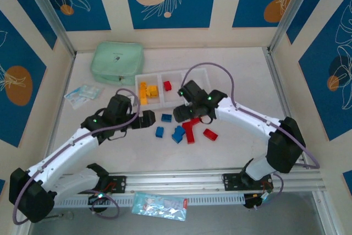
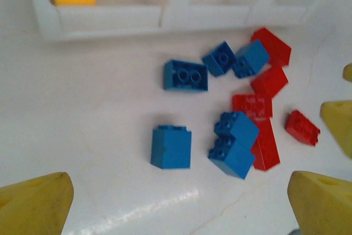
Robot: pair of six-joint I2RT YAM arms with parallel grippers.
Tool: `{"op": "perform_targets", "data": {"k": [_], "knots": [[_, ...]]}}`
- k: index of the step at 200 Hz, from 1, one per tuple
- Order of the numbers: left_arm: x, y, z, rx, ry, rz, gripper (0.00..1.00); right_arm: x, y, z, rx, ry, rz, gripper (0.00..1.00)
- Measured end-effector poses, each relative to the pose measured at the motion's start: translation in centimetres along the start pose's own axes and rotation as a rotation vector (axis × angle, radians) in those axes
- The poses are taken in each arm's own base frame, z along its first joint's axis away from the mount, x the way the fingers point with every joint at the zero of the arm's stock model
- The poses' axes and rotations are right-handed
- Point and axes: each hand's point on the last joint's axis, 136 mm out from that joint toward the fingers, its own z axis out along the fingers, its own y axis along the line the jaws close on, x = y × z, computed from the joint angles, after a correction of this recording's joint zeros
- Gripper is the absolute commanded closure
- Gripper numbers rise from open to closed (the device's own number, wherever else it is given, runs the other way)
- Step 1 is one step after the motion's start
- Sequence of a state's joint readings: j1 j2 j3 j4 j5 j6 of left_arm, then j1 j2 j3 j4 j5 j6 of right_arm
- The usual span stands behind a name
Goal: Sort the legos into containers by color
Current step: Pick up the lego from the bottom-center of the table.
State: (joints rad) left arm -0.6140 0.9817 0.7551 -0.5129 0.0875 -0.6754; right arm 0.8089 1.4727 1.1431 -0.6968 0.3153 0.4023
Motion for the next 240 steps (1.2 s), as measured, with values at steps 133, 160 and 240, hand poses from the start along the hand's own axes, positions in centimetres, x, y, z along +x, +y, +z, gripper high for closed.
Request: {"op": "perform_targets", "data": {"k": [133, 160, 240], "knots": [[4.4, 0.1, 2.2, 0.007, -0.009, -0.063, 0.01, 10.5, 0.0, 5.2, 0.071, 0.207, 0.109, 0.39], [4.2, -0.2, 2.2, 0.021, -0.023, -0.078, 0.01, 10.4, -0.1, 6.2, 0.089, 0.207, 0.108, 0.44], [4.5, 0.2, 2.8, 0.009, -0.013, -0.085, 0.01, 9.6, -0.1, 7.3, 0.085, 0.182, 0.109, 0.61]]}}
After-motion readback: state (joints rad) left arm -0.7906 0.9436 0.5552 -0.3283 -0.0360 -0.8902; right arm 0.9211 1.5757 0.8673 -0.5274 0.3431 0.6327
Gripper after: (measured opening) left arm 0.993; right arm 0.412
